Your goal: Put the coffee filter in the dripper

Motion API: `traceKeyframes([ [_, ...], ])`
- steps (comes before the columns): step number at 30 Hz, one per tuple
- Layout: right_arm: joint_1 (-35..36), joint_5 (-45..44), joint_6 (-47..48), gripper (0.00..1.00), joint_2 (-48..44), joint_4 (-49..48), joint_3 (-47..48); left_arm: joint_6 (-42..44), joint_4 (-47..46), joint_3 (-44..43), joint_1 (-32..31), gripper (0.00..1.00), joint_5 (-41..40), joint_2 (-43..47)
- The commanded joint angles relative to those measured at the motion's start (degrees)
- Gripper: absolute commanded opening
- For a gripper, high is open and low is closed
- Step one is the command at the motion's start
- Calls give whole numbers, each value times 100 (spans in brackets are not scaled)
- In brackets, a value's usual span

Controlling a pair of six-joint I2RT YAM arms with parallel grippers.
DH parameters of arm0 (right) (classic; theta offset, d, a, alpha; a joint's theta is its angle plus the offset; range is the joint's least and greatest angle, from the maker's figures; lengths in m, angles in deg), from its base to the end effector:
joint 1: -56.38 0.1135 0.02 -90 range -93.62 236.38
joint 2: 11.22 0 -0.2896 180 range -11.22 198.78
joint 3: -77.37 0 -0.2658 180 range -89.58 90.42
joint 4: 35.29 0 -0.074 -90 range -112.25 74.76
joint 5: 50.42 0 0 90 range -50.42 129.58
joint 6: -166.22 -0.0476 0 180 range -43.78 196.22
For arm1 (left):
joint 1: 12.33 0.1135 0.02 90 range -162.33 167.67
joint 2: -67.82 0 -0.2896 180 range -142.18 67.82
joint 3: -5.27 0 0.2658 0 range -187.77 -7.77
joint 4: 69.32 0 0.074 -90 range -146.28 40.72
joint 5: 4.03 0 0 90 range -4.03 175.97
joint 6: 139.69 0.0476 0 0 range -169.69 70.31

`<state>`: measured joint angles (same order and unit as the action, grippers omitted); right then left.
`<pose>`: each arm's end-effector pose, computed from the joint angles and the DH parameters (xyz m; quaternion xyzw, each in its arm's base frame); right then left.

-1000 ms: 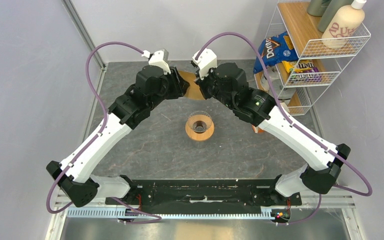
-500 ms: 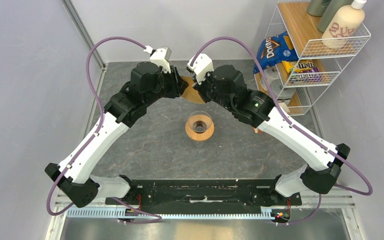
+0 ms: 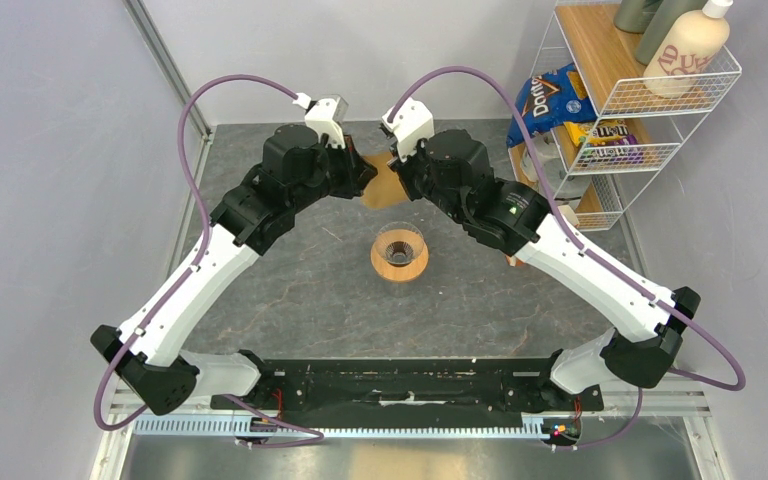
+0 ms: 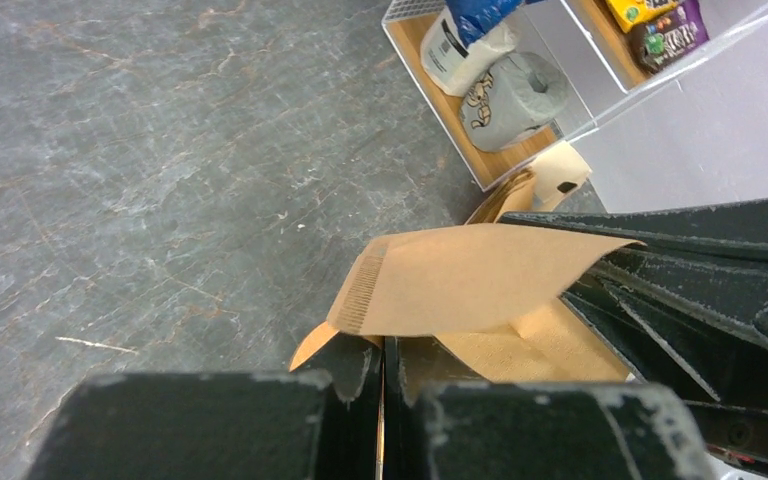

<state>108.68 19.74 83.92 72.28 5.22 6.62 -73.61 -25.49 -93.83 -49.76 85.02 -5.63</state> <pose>0.2216 0.2603 0.4865 -0.2990 0.7283 0.1019 0.6081 0.2329 -0.1772 0.4682 0.0904 0.8049 -0.2934 0.5079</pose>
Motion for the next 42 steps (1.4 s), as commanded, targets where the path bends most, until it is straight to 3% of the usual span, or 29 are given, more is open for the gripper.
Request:
traceKeyframes([
  [1, 9, 45, -56, 0, -46, -276, 288, 336, -328, 151, 14, 3, 427, 163],
  [7, 10, 648, 276, 0, -291, -255, -7, 596, -271, -10, 84, 29, 118, 208],
  [17, 18, 1028, 495, 0, -366, 108, -16, 928, -261, -73, 113, 46, 226, 241],
  [28, 19, 1164, 487, 0, -221, 343, 165, 1281, -324, -148, 107, 62, 1146, 286],
  [31, 13, 1162, 499, 0, -200, 367, 196, 1328, -221, -163, 103, 56, 1042, 272],
  [39, 1, 848, 561, 0, -82, 175, 366, 1198, -107, -168, 111, 3, 950, 208],
  [42, -50, 620, 396, 2, -2, 35, 470, 803, -206, -92, 104, 2, 672, 229],
])
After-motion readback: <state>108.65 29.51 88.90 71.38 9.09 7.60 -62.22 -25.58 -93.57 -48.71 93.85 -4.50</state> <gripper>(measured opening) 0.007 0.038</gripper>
